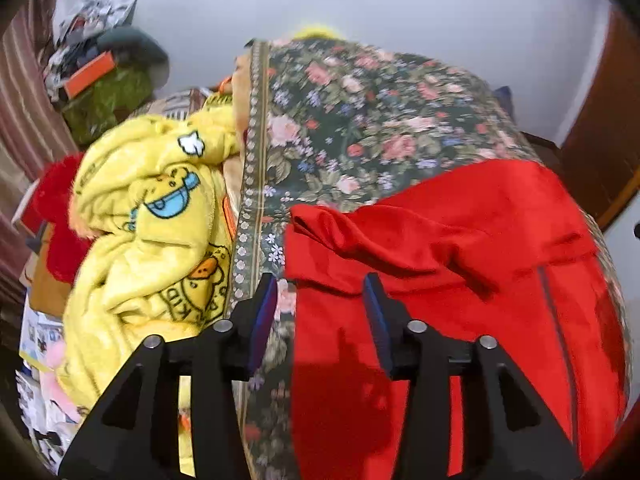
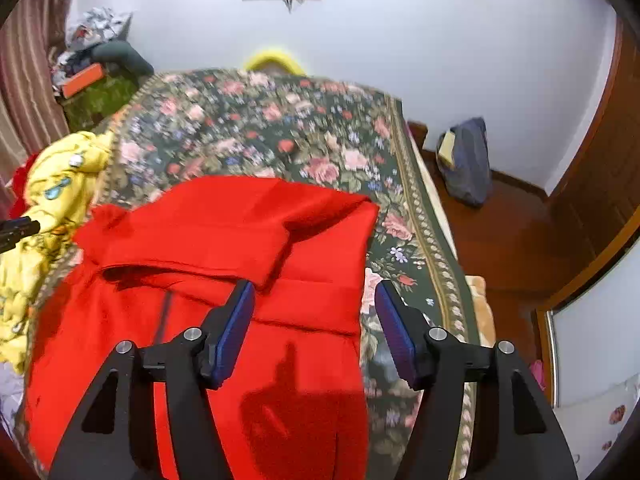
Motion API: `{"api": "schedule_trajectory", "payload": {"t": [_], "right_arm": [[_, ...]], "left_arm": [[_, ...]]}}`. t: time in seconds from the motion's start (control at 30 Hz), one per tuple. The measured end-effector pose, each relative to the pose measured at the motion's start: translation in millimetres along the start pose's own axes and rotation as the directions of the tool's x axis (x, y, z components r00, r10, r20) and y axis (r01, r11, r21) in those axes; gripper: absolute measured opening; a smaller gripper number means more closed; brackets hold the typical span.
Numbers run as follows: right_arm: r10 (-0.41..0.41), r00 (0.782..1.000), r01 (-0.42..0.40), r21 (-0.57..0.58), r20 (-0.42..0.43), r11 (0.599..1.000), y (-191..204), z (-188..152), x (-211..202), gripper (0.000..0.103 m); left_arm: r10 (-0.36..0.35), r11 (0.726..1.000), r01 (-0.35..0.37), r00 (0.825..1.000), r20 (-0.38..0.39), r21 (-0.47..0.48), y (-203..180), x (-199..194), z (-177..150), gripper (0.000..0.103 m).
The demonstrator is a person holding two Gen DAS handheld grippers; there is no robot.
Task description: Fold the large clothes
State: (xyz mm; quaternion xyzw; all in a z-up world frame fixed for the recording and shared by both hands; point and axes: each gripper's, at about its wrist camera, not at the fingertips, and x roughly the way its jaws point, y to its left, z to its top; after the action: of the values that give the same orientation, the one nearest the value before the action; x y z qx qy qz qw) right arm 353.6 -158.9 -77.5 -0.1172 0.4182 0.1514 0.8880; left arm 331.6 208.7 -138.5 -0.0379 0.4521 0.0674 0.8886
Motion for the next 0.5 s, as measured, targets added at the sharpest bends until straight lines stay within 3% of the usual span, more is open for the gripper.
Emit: {"api": "schedule_trajectory", "payload": {"t": [0.13,0.23,0.5], "right_arm": [[0.006,0.999,-0.005,-0.013,0.034,1.0,5,-14,-33,0.071],[0.007,0.999,-0.005,-0.029,0.049,1.0,9,-29,-50,0.072],[0.025,0.999,-0.027,-0.064,-0.031,0.998,16,-82,-60,0.072]], "left_arm": [[-0.025,0.999,0.023,0.999,0.027,0.043,-7,-35,-20,0.054],[-0.05,0.997,0.049,0.999,0.021,0.064,-12,-52,-38,0.057],[-0.114,0.991,0.12,0.989,-0.092,0.062,-14,-56,-102,0.06]]}}
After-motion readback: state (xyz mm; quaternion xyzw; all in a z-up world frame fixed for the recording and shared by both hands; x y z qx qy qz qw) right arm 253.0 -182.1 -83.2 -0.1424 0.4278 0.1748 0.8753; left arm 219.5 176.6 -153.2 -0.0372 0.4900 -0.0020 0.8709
